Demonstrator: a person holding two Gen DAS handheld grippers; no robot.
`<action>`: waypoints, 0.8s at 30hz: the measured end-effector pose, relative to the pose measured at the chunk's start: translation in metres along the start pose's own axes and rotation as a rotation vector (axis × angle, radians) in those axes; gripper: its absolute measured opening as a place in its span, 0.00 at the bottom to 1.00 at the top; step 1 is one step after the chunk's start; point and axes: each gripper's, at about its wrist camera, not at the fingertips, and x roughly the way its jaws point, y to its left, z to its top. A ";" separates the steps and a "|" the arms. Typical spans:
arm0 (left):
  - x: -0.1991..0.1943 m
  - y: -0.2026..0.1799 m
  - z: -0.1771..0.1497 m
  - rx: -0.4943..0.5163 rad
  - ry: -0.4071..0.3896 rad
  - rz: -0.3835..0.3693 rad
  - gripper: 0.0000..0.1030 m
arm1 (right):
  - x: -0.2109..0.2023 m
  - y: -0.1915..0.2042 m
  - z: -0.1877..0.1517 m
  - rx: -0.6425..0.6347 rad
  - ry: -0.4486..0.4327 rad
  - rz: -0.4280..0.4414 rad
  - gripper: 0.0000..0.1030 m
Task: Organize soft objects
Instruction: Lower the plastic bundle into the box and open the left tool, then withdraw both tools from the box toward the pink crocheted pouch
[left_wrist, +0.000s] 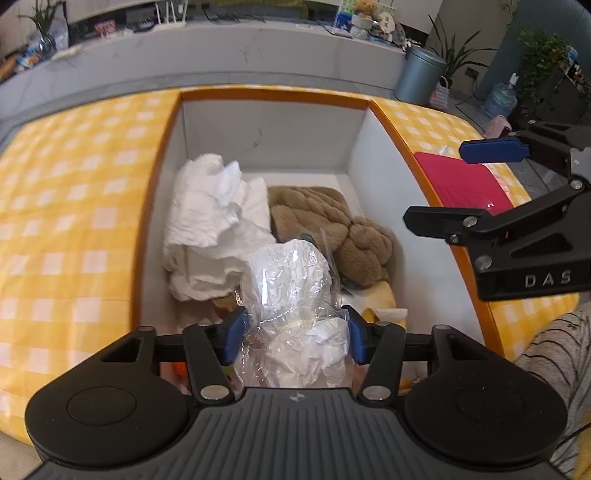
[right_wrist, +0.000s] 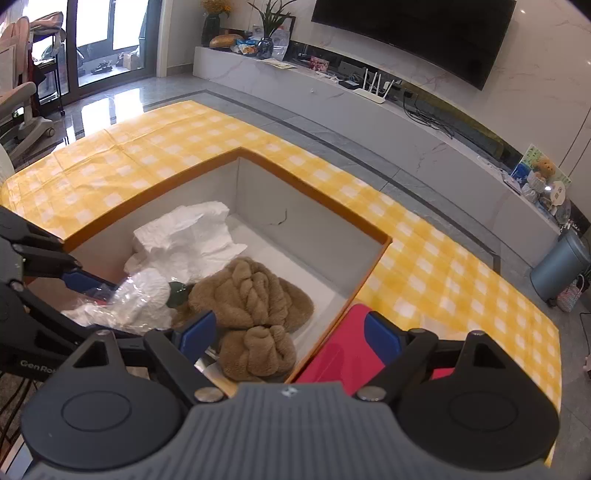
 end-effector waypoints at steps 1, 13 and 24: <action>0.000 -0.001 0.000 0.006 0.004 -0.002 0.71 | 0.000 0.000 -0.001 0.002 0.001 0.001 0.83; -0.029 -0.027 -0.001 0.088 -0.198 0.075 0.88 | -0.019 -0.012 0.000 0.059 -0.083 -0.005 0.83; -0.051 -0.044 0.009 0.085 -0.322 0.159 0.88 | -0.062 -0.053 -0.010 0.214 -0.281 -0.087 0.85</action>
